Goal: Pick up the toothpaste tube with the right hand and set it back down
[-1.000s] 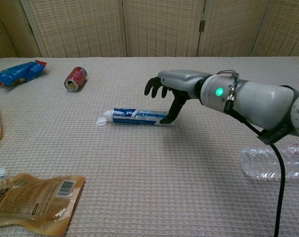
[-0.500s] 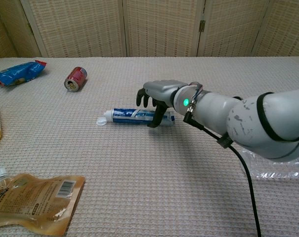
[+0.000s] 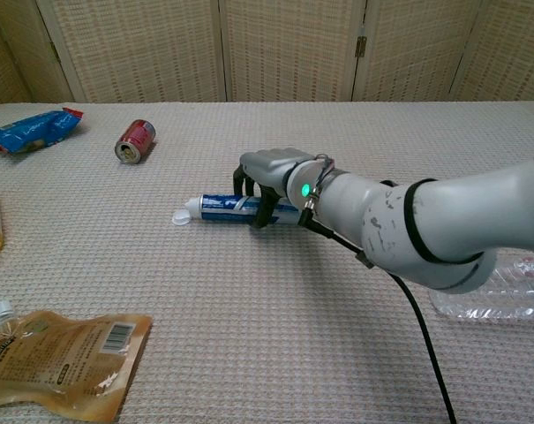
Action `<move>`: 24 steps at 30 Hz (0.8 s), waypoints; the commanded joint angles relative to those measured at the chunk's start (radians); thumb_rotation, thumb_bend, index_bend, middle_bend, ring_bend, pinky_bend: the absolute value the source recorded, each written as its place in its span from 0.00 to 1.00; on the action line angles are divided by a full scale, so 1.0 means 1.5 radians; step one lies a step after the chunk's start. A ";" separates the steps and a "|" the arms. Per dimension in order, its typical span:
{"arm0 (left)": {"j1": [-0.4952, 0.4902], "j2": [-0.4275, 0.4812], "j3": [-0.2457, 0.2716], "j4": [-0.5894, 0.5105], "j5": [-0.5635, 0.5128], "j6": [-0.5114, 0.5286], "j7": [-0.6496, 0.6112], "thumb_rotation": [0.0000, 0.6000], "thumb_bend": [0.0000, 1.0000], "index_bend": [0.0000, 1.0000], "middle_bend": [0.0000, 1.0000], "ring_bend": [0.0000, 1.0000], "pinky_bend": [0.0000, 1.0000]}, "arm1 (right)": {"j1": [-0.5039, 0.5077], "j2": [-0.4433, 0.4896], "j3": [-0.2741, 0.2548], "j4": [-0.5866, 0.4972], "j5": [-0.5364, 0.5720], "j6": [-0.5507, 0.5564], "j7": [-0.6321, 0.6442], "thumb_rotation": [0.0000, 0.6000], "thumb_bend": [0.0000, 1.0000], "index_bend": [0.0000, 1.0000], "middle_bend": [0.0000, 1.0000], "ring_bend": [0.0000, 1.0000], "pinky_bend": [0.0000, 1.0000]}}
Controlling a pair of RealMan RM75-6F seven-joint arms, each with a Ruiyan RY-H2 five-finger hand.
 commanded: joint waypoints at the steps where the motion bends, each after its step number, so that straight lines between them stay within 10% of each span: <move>1: 0.000 -0.001 -0.001 0.003 -0.001 -0.001 -0.002 1.00 0.15 0.19 0.13 0.14 0.00 | 0.001 -0.006 -0.002 0.007 -0.009 0.004 0.004 1.00 0.48 0.46 0.41 0.39 0.25; 14: -0.015 0.007 -0.007 -0.002 0.035 0.005 -0.020 1.00 0.15 0.18 0.13 0.14 0.00 | -0.057 0.090 -0.015 -0.123 -0.128 0.007 0.129 1.00 0.74 0.62 0.54 0.53 0.43; 24: -0.065 0.004 -0.022 -0.018 0.088 -0.019 -0.045 1.00 0.16 0.15 0.13 0.14 0.00 | -0.161 0.228 -0.051 -0.292 -0.328 0.005 0.430 1.00 0.75 0.64 0.56 0.56 0.45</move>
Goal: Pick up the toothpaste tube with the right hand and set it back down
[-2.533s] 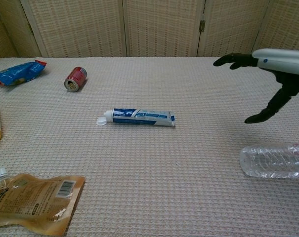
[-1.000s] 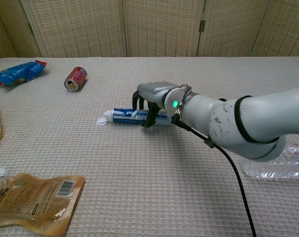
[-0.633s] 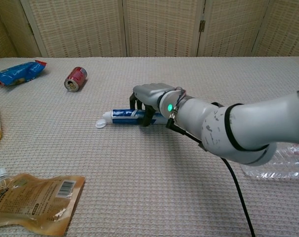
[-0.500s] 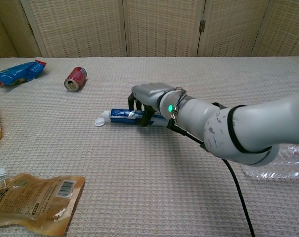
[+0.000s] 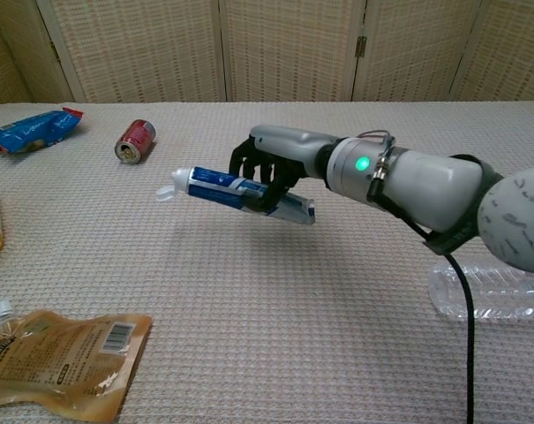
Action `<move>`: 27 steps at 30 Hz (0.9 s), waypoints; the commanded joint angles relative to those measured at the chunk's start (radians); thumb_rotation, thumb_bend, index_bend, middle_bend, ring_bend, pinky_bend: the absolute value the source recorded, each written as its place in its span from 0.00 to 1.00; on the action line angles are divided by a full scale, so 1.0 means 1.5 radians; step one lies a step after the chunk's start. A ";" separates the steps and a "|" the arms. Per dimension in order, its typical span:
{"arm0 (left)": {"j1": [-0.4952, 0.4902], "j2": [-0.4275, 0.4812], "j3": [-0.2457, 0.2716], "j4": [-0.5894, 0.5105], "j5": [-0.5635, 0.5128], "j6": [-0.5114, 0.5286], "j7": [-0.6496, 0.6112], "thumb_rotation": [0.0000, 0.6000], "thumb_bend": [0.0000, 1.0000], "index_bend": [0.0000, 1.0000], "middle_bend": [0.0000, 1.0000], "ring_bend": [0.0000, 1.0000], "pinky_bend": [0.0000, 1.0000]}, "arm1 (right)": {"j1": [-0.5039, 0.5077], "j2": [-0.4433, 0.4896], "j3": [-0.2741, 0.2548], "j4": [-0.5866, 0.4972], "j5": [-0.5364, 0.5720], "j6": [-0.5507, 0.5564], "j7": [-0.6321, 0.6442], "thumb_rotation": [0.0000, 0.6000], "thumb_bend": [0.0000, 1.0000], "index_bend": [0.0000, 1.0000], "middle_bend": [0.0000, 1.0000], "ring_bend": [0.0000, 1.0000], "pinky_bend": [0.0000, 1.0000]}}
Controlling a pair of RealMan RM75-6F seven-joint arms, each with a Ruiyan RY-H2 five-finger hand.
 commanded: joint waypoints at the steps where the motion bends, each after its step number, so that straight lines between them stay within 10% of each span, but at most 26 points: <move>1: -0.018 -0.003 -0.006 -0.007 0.013 -0.014 -0.005 1.00 0.16 0.15 0.13 0.14 0.00 | -0.060 0.067 -0.030 -0.073 -0.132 0.011 0.166 1.00 0.75 0.64 0.56 0.56 0.45; 15: -0.104 -0.040 -0.018 -0.030 0.065 -0.077 0.003 1.00 0.15 0.04 0.13 0.13 0.00 | -0.092 0.063 -0.120 -0.037 -0.371 0.153 0.586 1.00 0.76 0.67 0.57 0.57 0.46; 27: -0.149 -0.083 -0.012 -0.046 0.090 -0.106 0.016 1.00 0.15 0.02 0.13 0.13 0.00 | -0.078 0.035 -0.133 -0.032 -0.387 0.177 0.619 1.00 0.76 0.68 0.58 0.57 0.46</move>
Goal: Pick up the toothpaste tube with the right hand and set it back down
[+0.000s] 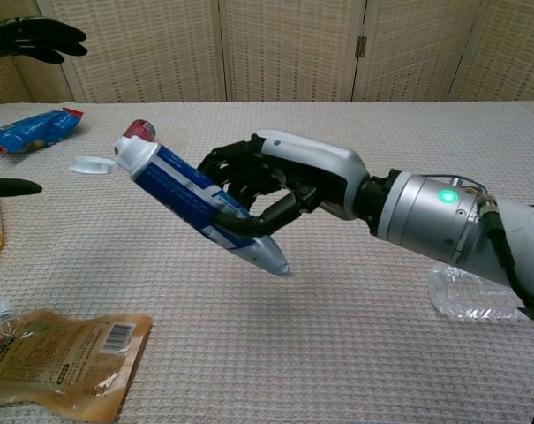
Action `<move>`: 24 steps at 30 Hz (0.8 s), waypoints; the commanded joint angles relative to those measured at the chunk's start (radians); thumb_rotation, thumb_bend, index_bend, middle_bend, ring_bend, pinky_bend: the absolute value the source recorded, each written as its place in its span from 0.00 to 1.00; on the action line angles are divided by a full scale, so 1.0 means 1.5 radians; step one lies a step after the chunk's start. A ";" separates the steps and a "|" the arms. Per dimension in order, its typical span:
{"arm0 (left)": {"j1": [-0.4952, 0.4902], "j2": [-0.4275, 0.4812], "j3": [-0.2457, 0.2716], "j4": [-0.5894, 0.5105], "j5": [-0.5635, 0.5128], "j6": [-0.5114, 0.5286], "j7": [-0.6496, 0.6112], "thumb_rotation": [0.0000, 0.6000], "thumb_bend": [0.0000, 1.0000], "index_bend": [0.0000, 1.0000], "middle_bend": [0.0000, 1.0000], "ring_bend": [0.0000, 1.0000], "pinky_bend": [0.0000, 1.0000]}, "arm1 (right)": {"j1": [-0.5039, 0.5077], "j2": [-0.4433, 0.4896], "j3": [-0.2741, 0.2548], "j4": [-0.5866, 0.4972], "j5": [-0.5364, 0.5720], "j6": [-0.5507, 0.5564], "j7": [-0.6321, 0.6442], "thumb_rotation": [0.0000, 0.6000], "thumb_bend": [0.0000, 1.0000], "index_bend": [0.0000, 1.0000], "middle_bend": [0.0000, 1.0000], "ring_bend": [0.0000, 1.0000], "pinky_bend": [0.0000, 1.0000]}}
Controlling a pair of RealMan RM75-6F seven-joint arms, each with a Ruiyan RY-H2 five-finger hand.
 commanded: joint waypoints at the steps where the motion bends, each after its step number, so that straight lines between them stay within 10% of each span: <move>1: -0.007 -0.010 0.002 0.001 0.004 -0.001 -0.002 1.00 0.15 0.02 0.13 0.13 0.00 | 0.003 -0.007 0.000 0.000 0.003 0.001 -0.008 1.00 0.76 0.68 0.58 0.57 0.46; 24: -0.028 -0.039 0.020 -0.010 0.014 0.005 -0.002 1.00 0.15 0.03 0.13 0.13 0.00 | 0.034 -0.027 0.001 -0.003 0.029 -0.041 -0.096 1.00 0.81 0.69 0.60 0.58 0.46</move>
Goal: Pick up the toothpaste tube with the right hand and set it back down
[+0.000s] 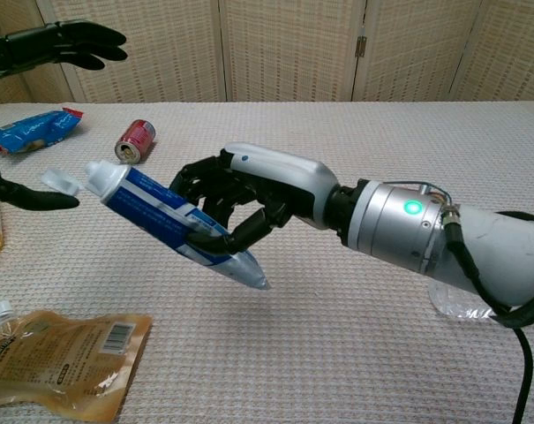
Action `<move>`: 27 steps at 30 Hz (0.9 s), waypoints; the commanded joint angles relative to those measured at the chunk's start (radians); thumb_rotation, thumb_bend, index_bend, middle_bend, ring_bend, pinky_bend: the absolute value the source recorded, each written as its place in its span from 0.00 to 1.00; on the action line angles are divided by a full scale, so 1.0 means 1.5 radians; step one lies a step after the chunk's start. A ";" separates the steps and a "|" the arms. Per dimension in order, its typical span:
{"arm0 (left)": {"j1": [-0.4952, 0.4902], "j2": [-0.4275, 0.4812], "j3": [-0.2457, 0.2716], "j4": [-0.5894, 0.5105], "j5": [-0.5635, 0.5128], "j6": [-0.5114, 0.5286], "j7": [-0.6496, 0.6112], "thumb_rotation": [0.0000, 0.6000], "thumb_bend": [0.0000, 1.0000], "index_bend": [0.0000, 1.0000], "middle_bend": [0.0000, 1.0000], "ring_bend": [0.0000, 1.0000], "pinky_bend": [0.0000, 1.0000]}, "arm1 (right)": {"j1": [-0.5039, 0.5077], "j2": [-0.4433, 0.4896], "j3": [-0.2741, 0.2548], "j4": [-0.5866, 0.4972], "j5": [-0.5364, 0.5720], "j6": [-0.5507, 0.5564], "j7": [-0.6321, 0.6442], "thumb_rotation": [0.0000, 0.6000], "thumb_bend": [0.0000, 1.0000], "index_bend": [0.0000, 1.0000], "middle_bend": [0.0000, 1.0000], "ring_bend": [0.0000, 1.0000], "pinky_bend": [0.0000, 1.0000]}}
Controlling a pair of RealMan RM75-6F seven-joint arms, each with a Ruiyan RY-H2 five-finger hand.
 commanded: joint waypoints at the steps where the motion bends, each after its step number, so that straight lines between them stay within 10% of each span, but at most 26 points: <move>1: -0.002 0.003 0.001 -0.003 0.000 -0.001 0.003 1.00 0.15 0.03 0.13 0.13 0.00 | 0.007 0.000 -0.002 -0.001 0.006 -0.015 -0.025 1.00 0.81 0.70 0.60 0.58 0.46; 20: -0.009 0.067 0.017 -0.060 -0.042 -0.018 -0.162 1.00 0.13 0.03 0.08 0.07 0.00 | -0.005 -0.009 0.007 -0.007 0.021 0.011 -0.015 1.00 0.83 0.70 0.60 0.58 0.46; 27: -0.030 0.076 0.019 -0.062 -0.018 -0.022 -0.289 0.24 0.12 0.05 0.03 0.02 0.00 | 0.001 -0.036 0.019 -0.018 0.029 0.012 -0.036 1.00 0.83 0.70 0.60 0.59 0.46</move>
